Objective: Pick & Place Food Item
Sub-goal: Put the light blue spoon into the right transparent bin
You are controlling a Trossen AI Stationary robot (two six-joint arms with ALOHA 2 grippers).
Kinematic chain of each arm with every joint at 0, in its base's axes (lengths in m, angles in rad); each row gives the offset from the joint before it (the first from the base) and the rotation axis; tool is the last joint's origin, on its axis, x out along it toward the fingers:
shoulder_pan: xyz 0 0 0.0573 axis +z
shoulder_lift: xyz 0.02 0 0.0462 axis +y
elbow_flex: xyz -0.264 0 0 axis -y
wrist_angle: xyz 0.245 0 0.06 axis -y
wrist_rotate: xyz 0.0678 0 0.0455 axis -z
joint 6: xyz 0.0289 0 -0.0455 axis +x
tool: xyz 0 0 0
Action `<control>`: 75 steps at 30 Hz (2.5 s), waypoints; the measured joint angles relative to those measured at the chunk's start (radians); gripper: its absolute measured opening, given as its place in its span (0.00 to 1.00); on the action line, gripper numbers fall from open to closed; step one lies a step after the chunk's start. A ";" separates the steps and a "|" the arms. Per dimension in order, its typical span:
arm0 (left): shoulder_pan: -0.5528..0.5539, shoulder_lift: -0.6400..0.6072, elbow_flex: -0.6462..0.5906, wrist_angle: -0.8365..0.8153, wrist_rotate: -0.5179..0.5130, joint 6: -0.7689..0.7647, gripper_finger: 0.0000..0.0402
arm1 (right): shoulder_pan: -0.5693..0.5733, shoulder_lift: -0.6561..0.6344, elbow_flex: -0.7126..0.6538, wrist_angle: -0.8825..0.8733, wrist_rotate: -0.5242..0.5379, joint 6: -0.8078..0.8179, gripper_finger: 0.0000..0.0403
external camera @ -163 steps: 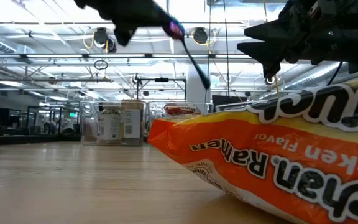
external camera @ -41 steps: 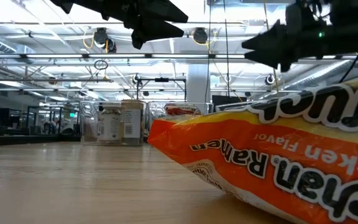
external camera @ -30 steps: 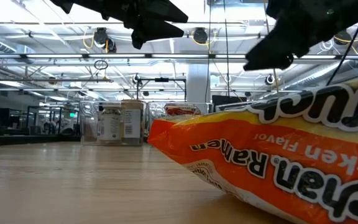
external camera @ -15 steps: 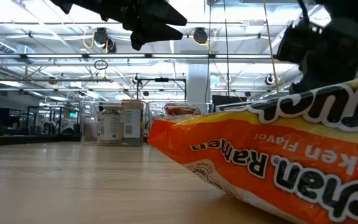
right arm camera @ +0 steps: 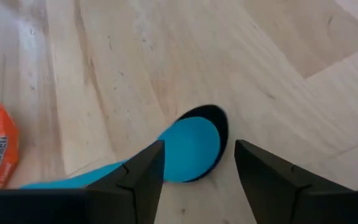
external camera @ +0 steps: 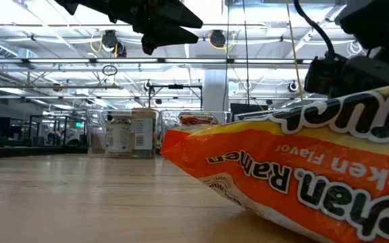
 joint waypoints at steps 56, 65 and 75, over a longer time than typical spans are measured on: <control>0.000 0.000 0.000 -0.018 -0.001 0.000 0.50 | -0.055 -0.294 -0.059 0.518 0.062 -0.486 0.00; 0.000 0.000 0.000 -0.018 -0.001 0.000 0.50 | -0.177 -0.465 -0.059 0.535 0.166 -0.672 0.00; 0.000 0.000 0.000 -0.018 -0.001 0.000 0.50 | -0.399 -0.598 -0.058 0.421 0.385 -0.827 0.00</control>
